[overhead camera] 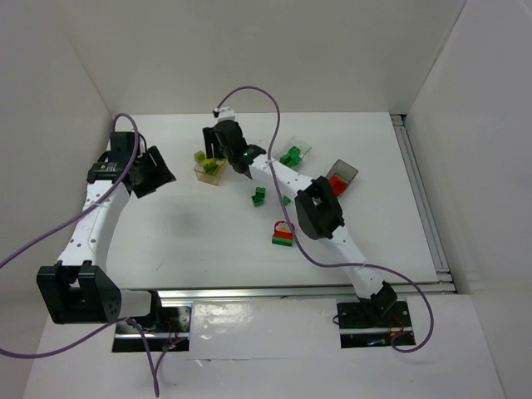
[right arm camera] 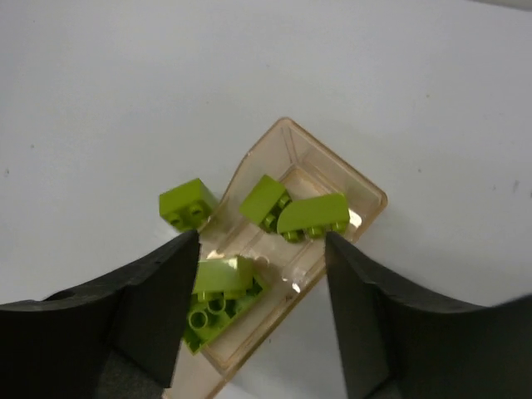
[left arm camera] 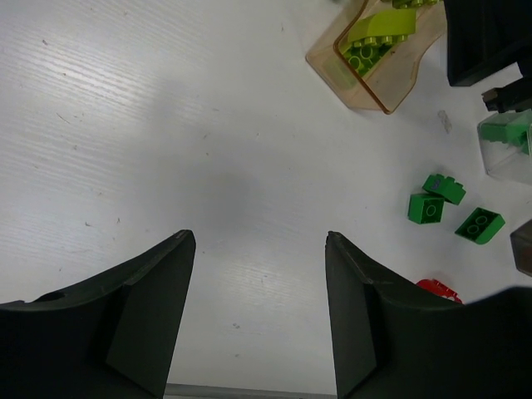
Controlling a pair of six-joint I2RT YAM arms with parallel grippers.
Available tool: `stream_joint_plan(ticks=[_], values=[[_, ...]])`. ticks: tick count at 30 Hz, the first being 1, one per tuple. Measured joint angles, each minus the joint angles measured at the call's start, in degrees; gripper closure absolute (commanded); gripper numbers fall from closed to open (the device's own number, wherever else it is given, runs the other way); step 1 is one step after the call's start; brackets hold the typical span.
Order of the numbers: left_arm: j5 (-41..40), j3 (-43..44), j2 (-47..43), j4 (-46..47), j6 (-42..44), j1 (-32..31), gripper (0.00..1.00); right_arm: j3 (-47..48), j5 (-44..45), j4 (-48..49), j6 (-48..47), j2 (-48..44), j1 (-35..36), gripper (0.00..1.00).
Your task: Sort the legos into containers by color
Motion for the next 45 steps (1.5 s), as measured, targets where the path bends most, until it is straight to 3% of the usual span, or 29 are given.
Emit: stream_joint_plan(ticks=[6, 9, 13, 15, 17, 20, 25, 29, 34, 45], values=[[0.52, -0.44, -0.35, -0.42, 0.92, -0.07, 0.28, -23.06, 2.78, 0.59, 1.22, -18.05, 0.02, 0.64], [0.61, -1.01, -0.76, -0.50, 1.07, -0.28, 0.28, -35.82, 4.66, 2.93, 1.95, -31.19, 0.13, 0.68], [0.83, -1.03, -0.15, 0.17, 0.81, -0.52, 0.25, -44.35, 6.80, 4.31, 2.75, -42.56, 0.39, 0.68], [0.81, 1.38, 3.30, 0.11, 0.63, -1.01, 0.25, -46.75, 7.87, 4.28, 2.97, -45.64, 0.50, 0.61], [0.09, 5.92, 10.14, 0.83, 0.44, -1.77, 0.25, -49.11, 8.76, 3.63, 3.15, -47.76, 0.52, 0.49], [-1.92, 12.85, 21.03, 2.36, 0.35, -3.39, 0.16, -53.16, 9.79, 1.36, 3.21, -50.36, 0.55, 0.44], [-2.91, 24.79, 38.03, 1.99, -0.92, -5.25, 0.13, -59.82, 10.78, -2.34, 3.43, -55.41, 0.22, 0.40], [-3.39, 30.40, 45.90, 1.03, -3.69, -5.66, 0.13, -62.18, 11.04, -4.33, 3.89, -58.45, -0.74, 0.40], [-4.61, 32.92, 48.68, 0.37, -7.06, -5.64, 0.17, -63.39, 10.97, -5.27, 4.24, -59.60, -1.77, 0.40], [-1.49, 31.67, 47.52, 4.11, -8.07, -7.76, 0.15, -63.98, 10.23, -6.73, 4.48, -59.58, -2.16, 0.40]])
